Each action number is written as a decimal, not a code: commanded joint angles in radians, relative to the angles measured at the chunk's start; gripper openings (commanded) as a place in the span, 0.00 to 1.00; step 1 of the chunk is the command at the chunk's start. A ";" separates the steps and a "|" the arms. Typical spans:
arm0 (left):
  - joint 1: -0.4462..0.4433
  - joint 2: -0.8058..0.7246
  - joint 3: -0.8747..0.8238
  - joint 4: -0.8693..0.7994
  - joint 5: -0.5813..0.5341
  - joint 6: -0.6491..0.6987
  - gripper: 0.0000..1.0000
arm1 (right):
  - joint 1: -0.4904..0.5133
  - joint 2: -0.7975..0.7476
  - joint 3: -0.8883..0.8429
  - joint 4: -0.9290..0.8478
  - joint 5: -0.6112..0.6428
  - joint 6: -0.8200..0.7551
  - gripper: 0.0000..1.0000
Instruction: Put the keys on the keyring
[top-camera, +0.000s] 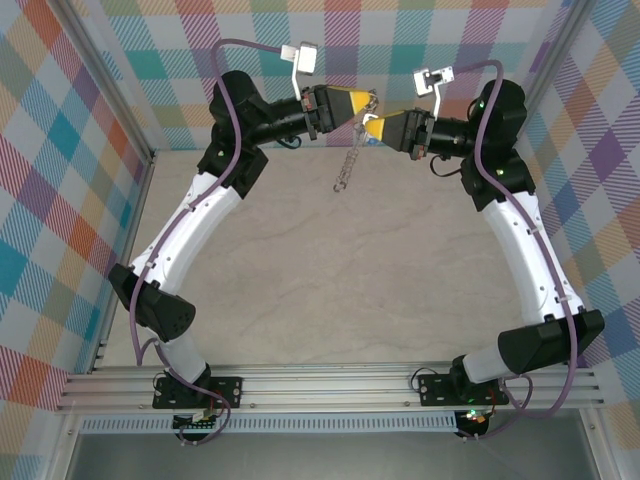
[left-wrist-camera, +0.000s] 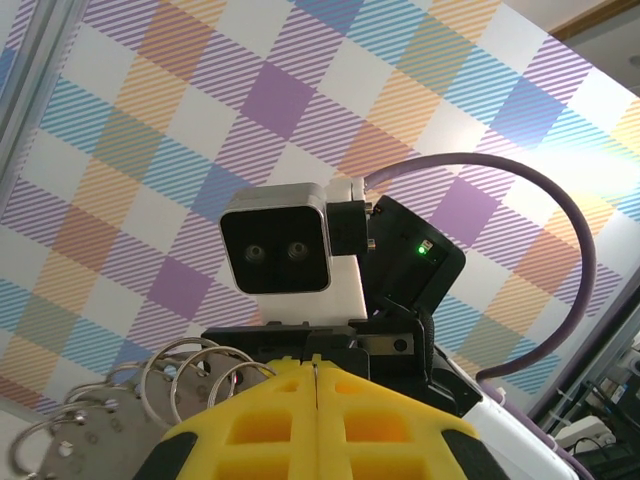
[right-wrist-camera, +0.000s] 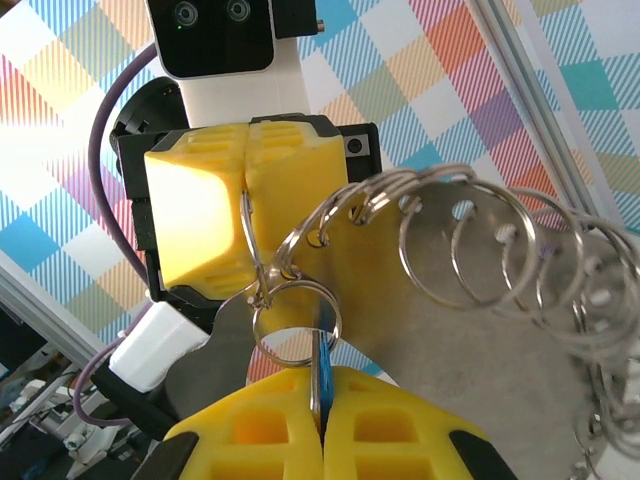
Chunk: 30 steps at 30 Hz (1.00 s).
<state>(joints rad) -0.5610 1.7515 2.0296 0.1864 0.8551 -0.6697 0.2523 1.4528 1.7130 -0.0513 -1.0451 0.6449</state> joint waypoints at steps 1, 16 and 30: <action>-0.005 -0.012 0.014 0.064 -0.003 0.000 0.00 | 0.005 -0.020 0.020 -0.024 -0.004 -0.023 0.00; -0.007 -0.037 -0.045 0.105 -0.011 -0.024 0.00 | 0.085 0.049 0.112 -0.082 0.028 -0.062 0.00; -0.005 -0.075 -0.052 -0.010 -0.025 0.089 0.00 | 0.016 -0.052 0.091 -0.371 0.078 -0.234 0.00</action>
<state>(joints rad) -0.5610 1.7336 1.9823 0.1787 0.8368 -0.6331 0.2878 1.4540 1.8099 -0.3420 -0.9653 0.4709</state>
